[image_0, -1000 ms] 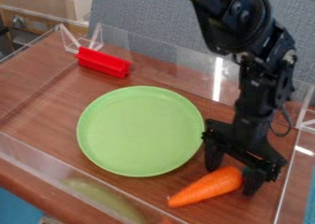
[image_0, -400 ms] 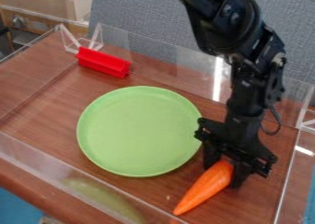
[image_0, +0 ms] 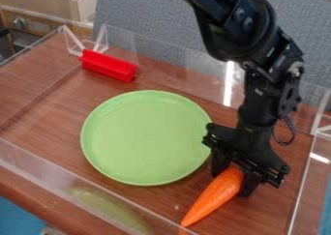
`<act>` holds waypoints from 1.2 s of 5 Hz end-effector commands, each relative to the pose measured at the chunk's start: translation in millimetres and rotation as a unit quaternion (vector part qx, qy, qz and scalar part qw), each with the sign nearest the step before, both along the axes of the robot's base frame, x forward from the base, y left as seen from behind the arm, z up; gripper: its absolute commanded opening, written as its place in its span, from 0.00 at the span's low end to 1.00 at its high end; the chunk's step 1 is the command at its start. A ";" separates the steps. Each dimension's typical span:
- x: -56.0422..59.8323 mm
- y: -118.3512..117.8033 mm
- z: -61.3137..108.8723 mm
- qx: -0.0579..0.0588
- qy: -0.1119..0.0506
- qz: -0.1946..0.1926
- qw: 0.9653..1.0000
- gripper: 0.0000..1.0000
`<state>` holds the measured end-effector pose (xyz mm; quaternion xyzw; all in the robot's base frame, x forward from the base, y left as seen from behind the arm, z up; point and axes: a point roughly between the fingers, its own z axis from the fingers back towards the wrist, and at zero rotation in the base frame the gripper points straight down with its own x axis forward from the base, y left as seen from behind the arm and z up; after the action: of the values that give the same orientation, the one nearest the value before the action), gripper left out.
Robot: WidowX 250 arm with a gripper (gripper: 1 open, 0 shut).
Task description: Put the carrot on the right side
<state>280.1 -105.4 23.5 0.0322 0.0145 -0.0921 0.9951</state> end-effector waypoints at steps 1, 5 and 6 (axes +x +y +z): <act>-1.3 -7.2 10.9 -0.002 -0.025 -0.012 1.000 0.00; -1.5 -8.9 11.8 0.000 -0.061 0.001 0.998 0.00; 0.7 -8.8 11.7 0.000 -0.068 0.007 0.998 0.00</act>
<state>279.7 -107.7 23.3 0.0440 -0.0334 -0.0730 0.9958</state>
